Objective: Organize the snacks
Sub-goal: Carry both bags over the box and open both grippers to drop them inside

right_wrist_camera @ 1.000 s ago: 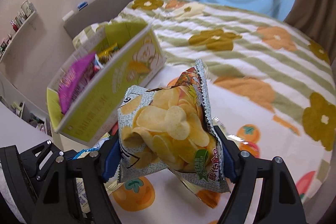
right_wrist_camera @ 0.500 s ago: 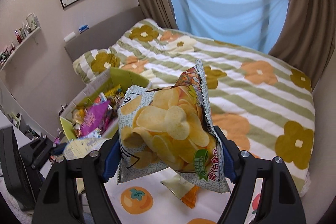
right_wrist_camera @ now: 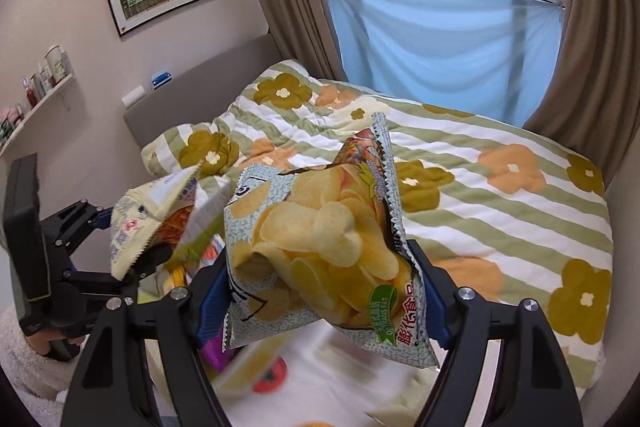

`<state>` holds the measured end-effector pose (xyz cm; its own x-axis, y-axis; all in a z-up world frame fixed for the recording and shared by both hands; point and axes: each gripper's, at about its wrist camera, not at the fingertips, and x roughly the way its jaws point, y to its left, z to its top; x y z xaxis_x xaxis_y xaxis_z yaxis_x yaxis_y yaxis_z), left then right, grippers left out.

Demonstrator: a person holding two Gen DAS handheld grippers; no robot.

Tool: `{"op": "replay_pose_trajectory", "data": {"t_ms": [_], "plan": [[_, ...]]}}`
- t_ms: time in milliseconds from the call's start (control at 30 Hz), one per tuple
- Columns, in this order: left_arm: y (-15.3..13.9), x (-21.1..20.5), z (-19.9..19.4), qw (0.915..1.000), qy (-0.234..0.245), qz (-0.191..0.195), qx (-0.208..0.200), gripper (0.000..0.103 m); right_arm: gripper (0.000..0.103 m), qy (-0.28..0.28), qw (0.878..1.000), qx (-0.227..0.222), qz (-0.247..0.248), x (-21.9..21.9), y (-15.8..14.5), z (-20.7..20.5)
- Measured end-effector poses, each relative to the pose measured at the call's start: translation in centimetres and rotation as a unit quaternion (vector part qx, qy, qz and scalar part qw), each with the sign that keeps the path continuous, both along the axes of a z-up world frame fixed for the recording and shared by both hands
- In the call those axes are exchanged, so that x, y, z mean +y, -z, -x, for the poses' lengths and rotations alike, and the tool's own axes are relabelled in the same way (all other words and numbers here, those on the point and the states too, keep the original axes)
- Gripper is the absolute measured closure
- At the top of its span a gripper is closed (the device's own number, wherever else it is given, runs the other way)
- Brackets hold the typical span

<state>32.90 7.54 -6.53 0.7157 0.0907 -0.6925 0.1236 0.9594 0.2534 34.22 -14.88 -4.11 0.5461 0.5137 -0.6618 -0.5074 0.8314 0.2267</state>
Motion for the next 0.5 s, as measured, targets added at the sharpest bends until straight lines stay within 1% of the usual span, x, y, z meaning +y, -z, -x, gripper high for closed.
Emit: {"op": "replay_pose_trajectory", "data": {"t_ms": [200,400,500], "plan": [[3.1,4.5,-5.1,0.9988,0.024,0.011,0.042,0.042,0.028,0.025,0.999,0.033,-0.004,5.7,1.5,-3.0],[7.1,6.4,-8.9,0.9942,0.053,0.024,0.091,0.042,0.028,0.068,0.994,0.080,-0.003,9.1,4.5,-5.2],[8.6,6.5,-9.8,0.9917,0.063,0.031,0.108,0.040,0.028,0.090,0.992,0.094,0.008,10.1,5.7,-5.7]]}}
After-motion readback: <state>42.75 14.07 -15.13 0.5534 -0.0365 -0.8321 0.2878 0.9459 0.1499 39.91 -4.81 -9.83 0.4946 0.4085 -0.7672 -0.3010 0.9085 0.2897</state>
